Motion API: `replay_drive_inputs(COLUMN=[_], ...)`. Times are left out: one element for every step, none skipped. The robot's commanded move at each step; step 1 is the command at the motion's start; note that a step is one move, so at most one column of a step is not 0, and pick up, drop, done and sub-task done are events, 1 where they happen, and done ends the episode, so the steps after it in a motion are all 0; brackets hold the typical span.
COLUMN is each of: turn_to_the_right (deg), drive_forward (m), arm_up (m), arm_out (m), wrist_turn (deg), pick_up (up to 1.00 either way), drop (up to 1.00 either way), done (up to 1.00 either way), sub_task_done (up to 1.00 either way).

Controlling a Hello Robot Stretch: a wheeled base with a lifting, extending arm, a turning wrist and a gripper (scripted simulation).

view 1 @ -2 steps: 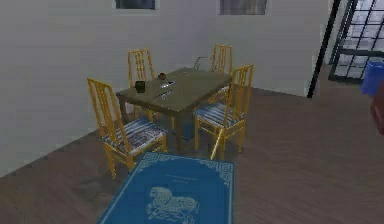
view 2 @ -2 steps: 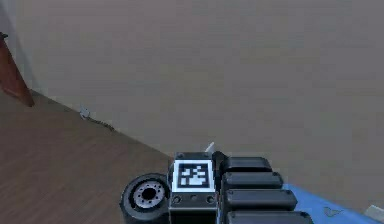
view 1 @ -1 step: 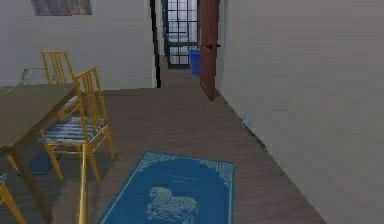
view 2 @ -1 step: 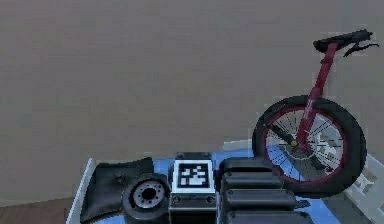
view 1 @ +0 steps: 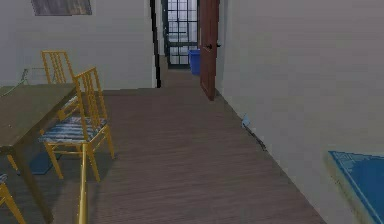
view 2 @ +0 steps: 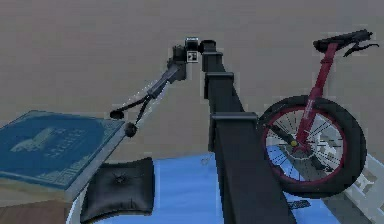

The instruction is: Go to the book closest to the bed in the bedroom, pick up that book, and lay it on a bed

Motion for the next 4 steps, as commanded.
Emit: replay_drive_inputs(turn_to_the_right=[0.0, 0.0, 0.0, 0.0], drive_forward=[0.00, 0.00, 0.00, 0.00], arm_up=[0.00, 0.00, 0.00, 0.00], arm_out=[0.00, 0.00, 0.00, 0.00], wrist_turn=[45.0, 45.0, 45.0, 45.0], pick_up=[0.00, 0.00, 0.00, 0.00], drop=[0.00, 0.00, 0.00, 0.00], done=[0.00, 0.00, 0.00, 0.00], sub_task_done=[0.00, 0.00, 0.00, 0.00])
